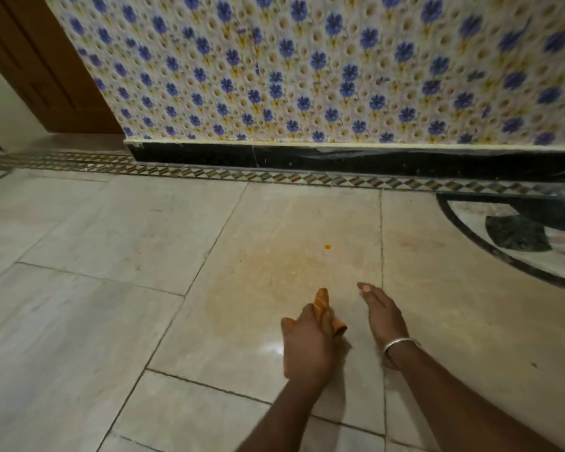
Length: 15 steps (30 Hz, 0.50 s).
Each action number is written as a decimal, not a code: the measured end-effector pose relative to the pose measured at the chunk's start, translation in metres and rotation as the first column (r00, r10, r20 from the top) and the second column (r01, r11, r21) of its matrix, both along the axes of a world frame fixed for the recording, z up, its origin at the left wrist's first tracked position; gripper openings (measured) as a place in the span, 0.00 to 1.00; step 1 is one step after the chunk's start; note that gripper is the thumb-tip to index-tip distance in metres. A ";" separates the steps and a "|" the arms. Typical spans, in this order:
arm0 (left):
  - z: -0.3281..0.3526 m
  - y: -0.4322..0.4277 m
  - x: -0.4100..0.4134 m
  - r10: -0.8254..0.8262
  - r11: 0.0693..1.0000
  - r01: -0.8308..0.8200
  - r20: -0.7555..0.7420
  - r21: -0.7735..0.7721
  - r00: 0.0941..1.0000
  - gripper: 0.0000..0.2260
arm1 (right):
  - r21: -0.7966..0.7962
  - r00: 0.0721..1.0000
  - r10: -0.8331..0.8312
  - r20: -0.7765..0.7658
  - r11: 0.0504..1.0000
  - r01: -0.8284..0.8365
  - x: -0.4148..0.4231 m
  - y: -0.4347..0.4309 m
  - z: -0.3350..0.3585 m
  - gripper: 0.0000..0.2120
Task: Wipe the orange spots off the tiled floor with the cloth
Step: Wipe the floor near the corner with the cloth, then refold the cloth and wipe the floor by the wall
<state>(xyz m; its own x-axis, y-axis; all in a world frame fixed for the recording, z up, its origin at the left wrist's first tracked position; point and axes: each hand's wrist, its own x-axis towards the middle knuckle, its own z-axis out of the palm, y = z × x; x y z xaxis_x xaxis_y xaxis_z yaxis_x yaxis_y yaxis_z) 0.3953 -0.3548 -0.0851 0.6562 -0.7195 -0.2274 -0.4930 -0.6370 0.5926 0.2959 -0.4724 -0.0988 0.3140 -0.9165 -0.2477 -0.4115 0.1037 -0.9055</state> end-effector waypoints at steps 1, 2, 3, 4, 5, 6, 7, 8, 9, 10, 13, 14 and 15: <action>0.014 -0.009 0.000 0.018 0.992 -0.044 -0.214 -0.117 0.977 0.17 | 0.068 0.995 -0.036 0.088 0.997 0.030 -0.002 0.002 0.009 0.12; 0.027 -0.016 0.002 0.018 0.969 -0.126 -0.445 -0.214 0.895 0.19 | 0.150 0.984 -0.058 0.168 0.988 0.032 -0.002 0.004 0.016 0.11; 0.039 -0.023 0.002 -0.010 0.933 -0.231 -0.663 -0.275 0.748 0.21 | 0.241 0.963 -0.074 0.260 0.970 0.009 -0.003 0.006 0.025 0.12; 0.050 -0.030 0.000 -0.056 0.895 -0.339 -0.830 -0.288 0.555 0.22 | 0.340 0.933 -0.092 0.347 0.940 -0.034 -0.005 0.006 0.034 0.14; 0.058 -0.033 0.002 -0.099 0.868 -0.420 -0.921 -0.266 0.378 0.24 | 0.426 0.898 -0.104 0.428 0.899 -0.099 -0.005 0.007 0.041 0.18; 0.065 -0.037 0.002 -0.146 0.848 -0.465 -0.955 -0.255 0.258 0.25 | 0.458 0.863 -0.101 0.495 0.875 -0.160 -0.007 0.007 0.049 0.21; 0.071 -0.039 0.005 -0.192 0.830 -0.492 -0.963 -0.263 0.191 0.27 | 0.439 0.836 -0.072 0.545 0.873 -0.211 -0.008 0.007 0.059 0.23; 0.076 -0.040 0.006 -0.237 0.812 -0.511 -0.960 -0.280 0.149 0.28 | 0.395 0.821 -0.045 0.569 0.891 -0.225 -0.011 0.005 0.065 0.24; 0.077 -0.041 0.009 -0.282 0.788 -0.536 -0.952 -0.302 0.121 0.28 | 0.350 0.821 -0.020 0.571 0.911 -0.221 -0.013 0.004 0.072 0.25; 0.078 -0.041 0.012 -0.318 0.762 -0.567 -0.944 -0.312 0.092 0.30 | 0.299 0.844 0.001 0.536 0.935 -0.191 -0.013 0.001 0.077 0.28; 0.076 -0.042 0.022 -0.383 0.724 -0.616 -0.923 -0.312 0.017 0.40 | 0.007 0.961 0.147 0.236 0.988 -0.153 -0.013 -0.003 0.094 0.36; 0.077 -0.042 0.025 -0.395 0.720 -0.613 -0.918 -0.327 0.027 0.43 | -0.099 0.966 0.202 0.160 0.977 -0.188 -0.011 -0.004 0.098 0.36; 0.079 -0.041 0.028 -0.406 0.717 -0.605 -0.913 -0.347 0.042 0.45 | -0.181 0.963 0.245 0.109 0.958 -0.223 -0.008 -0.003 0.102 0.34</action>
